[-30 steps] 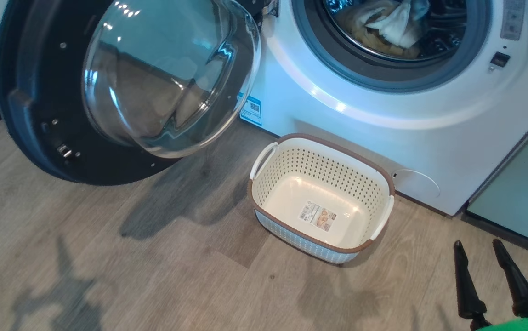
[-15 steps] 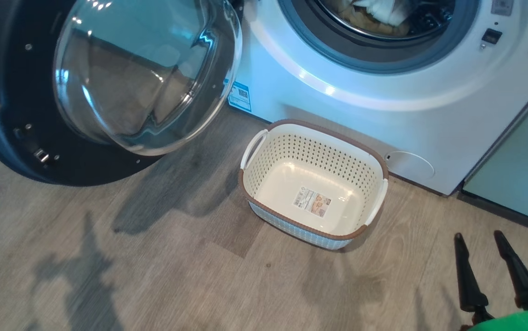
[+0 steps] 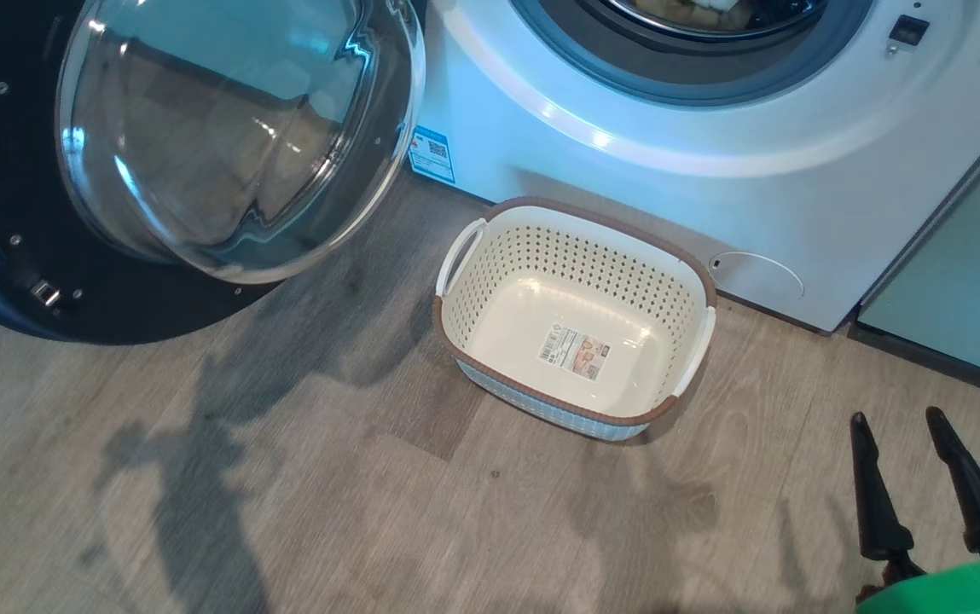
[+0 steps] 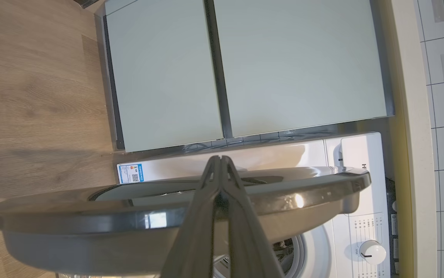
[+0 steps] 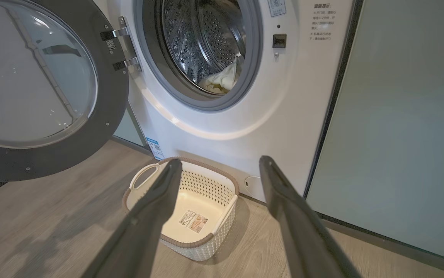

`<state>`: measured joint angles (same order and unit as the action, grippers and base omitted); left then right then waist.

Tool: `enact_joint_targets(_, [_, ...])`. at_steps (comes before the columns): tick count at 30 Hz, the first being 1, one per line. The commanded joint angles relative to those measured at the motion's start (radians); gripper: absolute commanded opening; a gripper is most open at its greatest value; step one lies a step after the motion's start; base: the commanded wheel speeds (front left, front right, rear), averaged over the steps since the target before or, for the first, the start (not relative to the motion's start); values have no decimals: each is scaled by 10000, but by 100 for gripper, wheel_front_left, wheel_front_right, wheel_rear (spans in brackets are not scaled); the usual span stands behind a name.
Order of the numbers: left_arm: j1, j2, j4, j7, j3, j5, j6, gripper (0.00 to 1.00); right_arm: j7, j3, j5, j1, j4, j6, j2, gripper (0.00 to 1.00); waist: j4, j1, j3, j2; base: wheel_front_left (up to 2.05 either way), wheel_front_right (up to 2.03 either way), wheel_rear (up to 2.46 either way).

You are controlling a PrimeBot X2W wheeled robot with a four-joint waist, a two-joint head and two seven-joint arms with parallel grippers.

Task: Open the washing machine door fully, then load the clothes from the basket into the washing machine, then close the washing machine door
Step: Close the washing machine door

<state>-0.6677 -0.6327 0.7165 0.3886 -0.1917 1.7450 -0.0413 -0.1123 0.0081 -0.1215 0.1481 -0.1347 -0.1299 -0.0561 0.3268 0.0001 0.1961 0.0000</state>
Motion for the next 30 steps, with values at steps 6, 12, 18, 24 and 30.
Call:
enact_joint_targets(6, [-539,-555,-134,182,-196,-121,-130,0,58,162,76,-459,-330,-8,-202,100,-7,-1,1,0,0,0,0])
enact_joint_targets(12, [-555,-470,-149,460,-4,-197,-237,0,96,183,101,-480,-327,-8,-185,100,41,-1,-7,0,0,0,0])
enact_joint_targets(18, [-414,-136,-331,1002,220,-94,-420,0,20,141,112,-506,-320,-8,-157,100,176,-1,-10,0,0,0,0])
enact_joint_targets(24, [-284,112,-693,1641,328,154,-550,0,-26,198,102,-579,-256,-8,-123,100,240,-1,19,0,0,0,0])
enact_joint_targets(30, [-26,274,-1238,2306,435,387,-631,0,-61,203,86,-629,-188,-8,-95,100,235,-1,89,0,0,0,0])
